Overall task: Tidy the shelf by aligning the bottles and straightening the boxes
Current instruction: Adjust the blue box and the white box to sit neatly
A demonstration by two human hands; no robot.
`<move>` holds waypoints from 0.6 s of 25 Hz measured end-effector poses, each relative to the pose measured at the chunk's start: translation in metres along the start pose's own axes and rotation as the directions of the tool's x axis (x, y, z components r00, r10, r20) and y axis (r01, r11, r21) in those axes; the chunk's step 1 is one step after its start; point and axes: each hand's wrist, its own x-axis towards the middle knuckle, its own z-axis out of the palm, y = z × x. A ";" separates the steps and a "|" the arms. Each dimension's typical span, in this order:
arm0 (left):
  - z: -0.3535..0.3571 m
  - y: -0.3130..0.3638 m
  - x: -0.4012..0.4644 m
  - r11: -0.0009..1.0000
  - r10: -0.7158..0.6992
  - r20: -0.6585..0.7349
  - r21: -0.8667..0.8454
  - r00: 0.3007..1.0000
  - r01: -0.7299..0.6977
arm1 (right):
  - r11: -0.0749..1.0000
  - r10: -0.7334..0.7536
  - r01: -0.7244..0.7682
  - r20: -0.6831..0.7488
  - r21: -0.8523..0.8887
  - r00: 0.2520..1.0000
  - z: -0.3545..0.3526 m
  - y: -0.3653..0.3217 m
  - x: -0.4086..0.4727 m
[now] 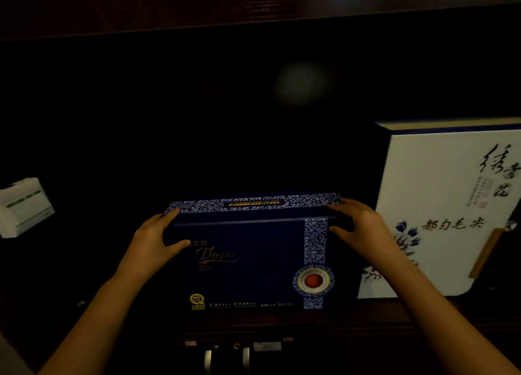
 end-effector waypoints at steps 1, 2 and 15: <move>0.000 0.000 0.001 1.000 -0.015 0.031 0.019 0.999 0.015 | 1.000 -0.009 0.009 0.006 -0.008 1.000 -0.002 0.000 -0.004; -0.003 -0.001 0.001 0.998 -0.043 0.059 0.040 0.997 0.040 | 1.000 -0.022 0.022 -0.004 -0.006 1.000 -0.003 -0.001 -0.008; 0.032 0.264 0.005 0.780 0.211 -0.019 -0.599 0.977 -0.180 | 0.910 0.415 -0.296 -0.619 0.292 0.666 -0.168 0.169 -0.056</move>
